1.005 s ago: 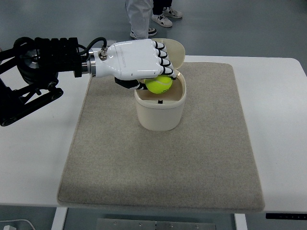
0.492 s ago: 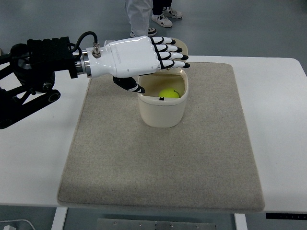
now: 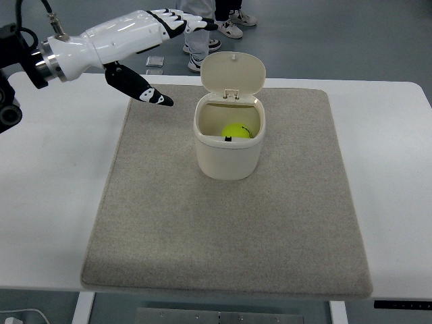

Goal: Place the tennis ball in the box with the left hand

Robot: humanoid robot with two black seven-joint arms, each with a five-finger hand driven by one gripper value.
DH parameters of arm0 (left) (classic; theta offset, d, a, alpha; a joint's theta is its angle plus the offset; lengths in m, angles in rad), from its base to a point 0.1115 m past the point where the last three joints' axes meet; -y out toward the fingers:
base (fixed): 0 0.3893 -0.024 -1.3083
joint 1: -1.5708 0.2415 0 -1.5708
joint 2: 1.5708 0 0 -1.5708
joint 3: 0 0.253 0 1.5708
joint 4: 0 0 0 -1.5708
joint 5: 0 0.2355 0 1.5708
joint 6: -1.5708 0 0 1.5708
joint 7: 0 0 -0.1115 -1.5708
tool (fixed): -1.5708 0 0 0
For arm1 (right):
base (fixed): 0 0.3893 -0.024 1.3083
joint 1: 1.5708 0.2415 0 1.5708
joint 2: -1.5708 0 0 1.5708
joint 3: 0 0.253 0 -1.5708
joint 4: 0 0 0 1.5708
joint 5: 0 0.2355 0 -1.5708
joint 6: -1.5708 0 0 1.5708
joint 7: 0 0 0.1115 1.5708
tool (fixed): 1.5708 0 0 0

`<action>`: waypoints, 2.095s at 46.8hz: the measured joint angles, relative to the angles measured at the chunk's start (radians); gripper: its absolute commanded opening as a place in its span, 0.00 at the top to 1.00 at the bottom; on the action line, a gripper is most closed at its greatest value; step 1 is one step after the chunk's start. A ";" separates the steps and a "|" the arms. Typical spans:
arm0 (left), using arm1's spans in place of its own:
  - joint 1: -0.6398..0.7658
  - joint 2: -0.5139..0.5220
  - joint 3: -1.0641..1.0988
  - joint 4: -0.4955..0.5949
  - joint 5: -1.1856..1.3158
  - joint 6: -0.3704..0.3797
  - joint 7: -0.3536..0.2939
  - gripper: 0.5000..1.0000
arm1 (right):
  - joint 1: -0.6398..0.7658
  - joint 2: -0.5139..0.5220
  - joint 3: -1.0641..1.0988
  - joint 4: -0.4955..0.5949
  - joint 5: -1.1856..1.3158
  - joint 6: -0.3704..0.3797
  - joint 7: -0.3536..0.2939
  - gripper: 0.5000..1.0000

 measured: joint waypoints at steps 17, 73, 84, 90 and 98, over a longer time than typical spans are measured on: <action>0.074 0.101 0.000 0.120 -0.695 -0.304 0.006 0.02 | 0.000 0.000 0.000 0.000 0.000 0.000 0.000 0.12; 0.275 0.055 0.007 0.397 -1.782 -0.596 0.406 0.01 | 0.000 0.000 0.000 0.000 0.000 0.000 0.000 0.12; 0.276 0.053 0.005 0.396 -1.788 -0.596 0.405 0.01 | 0.000 0.000 0.002 0.000 0.000 0.005 0.000 0.12; 0.279 0.053 0.004 0.393 -1.788 -0.596 0.404 0.01 | 0.000 0.000 0.006 0.003 0.000 0.008 0.000 0.12; 0.279 0.053 0.004 0.387 -1.788 -0.596 0.403 0.01 | 0.000 0.000 0.008 0.003 0.000 0.009 0.001 0.12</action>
